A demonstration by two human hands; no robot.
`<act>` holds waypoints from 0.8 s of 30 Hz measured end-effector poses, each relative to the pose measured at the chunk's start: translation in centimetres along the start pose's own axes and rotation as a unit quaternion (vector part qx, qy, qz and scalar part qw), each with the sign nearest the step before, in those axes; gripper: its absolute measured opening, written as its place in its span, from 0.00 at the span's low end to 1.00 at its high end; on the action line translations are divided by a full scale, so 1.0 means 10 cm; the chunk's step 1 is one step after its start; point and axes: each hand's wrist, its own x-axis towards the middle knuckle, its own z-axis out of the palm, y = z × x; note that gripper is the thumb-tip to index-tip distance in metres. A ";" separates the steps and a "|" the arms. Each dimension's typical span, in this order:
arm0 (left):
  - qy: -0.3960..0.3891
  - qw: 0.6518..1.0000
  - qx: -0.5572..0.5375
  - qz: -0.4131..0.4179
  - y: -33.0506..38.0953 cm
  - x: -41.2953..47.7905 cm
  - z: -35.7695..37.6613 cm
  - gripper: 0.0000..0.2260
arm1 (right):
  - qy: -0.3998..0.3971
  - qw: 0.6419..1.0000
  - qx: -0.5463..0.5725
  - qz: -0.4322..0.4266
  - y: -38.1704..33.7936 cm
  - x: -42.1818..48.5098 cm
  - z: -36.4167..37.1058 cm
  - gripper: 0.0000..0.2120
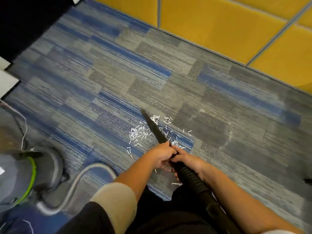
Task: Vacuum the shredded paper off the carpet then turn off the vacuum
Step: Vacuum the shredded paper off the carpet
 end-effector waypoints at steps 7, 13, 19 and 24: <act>0.048 0.991 -0.128 0.011 0.05 0.04 0.54 0.09 | -0.047 0.994 -0.096 0.020 -0.07 -0.09 -0.54 0.31; 0.080 0.976 -0.201 0.016 -0.08 0.01 0.75 0.19 | -0.089 0.980 -0.172 0.038 -0.06 -0.15 -0.62 0.31; 0.090 0.964 -0.249 0.015 -0.24 -0.08 0.77 0.09 | -0.102 0.965 -0.237 0.048 0.01 -0.13 -0.53 0.32; 0.078 0.965 -0.251 0.020 -0.33 -0.06 0.79 0.09 | -0.097 0.968 -0.225 0.049 0.10 -0.17 -0.53 0.32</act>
